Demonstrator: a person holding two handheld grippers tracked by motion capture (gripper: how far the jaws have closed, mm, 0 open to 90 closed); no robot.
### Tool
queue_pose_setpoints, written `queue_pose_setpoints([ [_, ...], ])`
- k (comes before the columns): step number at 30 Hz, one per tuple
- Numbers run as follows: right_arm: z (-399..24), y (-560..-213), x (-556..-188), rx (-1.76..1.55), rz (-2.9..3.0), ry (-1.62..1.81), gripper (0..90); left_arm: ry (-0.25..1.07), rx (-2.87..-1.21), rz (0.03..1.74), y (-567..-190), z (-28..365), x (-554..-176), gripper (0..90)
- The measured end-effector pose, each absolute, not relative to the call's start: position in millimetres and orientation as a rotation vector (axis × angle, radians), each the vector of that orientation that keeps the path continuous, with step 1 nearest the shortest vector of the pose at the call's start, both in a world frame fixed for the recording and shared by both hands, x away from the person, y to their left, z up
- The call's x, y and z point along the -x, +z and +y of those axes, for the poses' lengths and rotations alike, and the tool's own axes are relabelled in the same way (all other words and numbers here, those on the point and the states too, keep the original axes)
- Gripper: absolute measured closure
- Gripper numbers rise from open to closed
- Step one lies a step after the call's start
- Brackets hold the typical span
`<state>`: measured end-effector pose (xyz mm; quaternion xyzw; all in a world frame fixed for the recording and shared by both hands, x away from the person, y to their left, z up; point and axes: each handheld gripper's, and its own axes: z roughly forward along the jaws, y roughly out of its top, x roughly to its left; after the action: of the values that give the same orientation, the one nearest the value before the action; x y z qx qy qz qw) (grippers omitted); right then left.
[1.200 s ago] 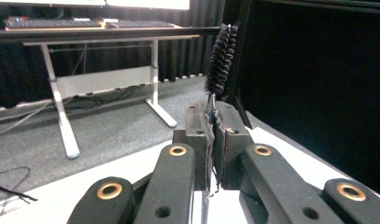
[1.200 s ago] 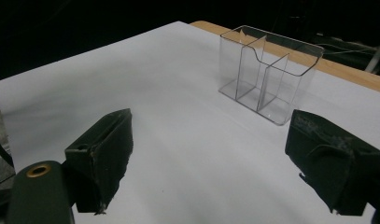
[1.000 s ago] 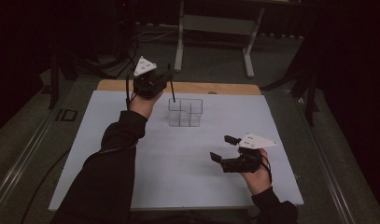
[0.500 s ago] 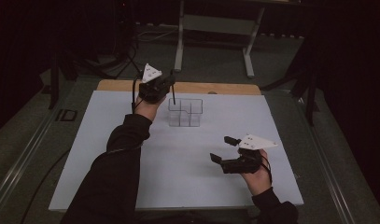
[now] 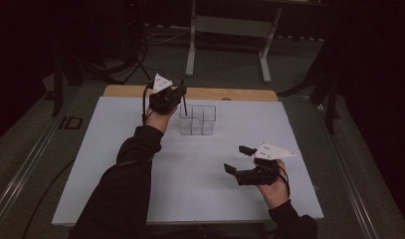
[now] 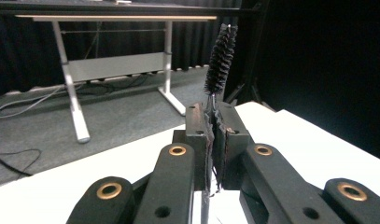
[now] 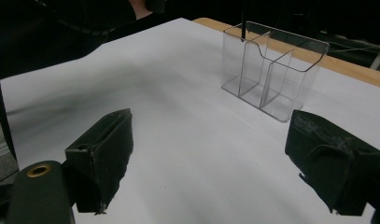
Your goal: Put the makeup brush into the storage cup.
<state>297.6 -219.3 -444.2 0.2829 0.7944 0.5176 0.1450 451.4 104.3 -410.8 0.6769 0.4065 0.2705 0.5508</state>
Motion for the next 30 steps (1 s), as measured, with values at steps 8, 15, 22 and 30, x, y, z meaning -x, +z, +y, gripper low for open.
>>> queue_pose_setpoints([
  [8, -219, -444, -297, -0.815, 2.289, 1.494, 15.0, 0.621, -1.617, 0.986, -423, 103, -452, 85.8],
  [15, -220, -444, -297, -0.819, 2.29, 1.496, 15.0, 0.601, -1.641, 1.003, -435, 101, -452, 85.5],
  [22, -220, -444, -297, -0.823, 2.286, 1.497, 15.0, 0.553, -1.707, 1.008, -444, 97, -456, 73.4],
  [30, -220, -443, -297, -0.826, 2.285, 1.498, 15.0, 0.534, -1.74, 1.086, -442, 91, -457, 14.9],
])
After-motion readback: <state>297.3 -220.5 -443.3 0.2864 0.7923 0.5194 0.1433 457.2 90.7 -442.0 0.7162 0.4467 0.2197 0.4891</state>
